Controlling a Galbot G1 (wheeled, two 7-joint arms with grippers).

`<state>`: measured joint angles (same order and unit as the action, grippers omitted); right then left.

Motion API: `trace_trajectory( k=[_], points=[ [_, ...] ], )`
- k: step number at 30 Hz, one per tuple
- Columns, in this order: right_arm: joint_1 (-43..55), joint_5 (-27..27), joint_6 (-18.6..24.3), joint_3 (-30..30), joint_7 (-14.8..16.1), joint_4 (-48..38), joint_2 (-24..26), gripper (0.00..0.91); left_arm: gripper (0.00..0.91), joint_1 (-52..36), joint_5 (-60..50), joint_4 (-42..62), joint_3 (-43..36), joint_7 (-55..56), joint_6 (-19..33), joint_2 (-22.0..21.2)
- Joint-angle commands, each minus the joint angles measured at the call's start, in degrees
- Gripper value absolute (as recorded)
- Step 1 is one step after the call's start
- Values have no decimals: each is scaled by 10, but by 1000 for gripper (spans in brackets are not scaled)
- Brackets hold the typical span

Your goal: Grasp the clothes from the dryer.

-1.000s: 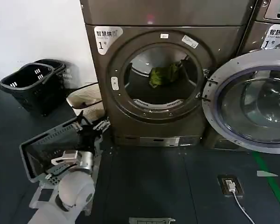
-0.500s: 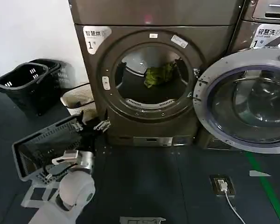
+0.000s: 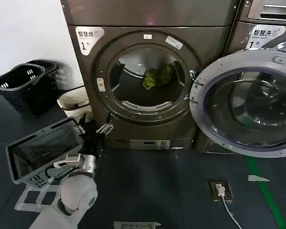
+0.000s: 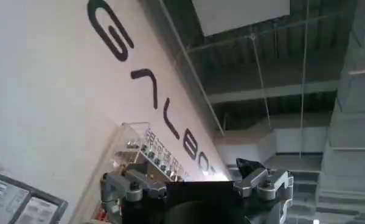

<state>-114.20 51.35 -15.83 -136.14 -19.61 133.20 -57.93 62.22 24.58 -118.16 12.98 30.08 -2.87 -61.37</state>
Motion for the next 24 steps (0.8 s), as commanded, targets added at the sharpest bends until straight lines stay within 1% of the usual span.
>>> trace_trajectory(
  k=[1,8,9,24],
  points=[
    [0,0,0,0,0,1,0,907,907,-1,0,2,1,-1,0,1],
    [1,0,1,1,1,0,0,907,907,-6,4,11,8,-10,-7,3],
    [0,-4,13,4,2,-1,0,907,907,-6,6,12,9,-16,-10,4],
    [4,-4,28,7,4,-6,1,907,907,-8,6,11,5,-27,-18,3]
  ],
)
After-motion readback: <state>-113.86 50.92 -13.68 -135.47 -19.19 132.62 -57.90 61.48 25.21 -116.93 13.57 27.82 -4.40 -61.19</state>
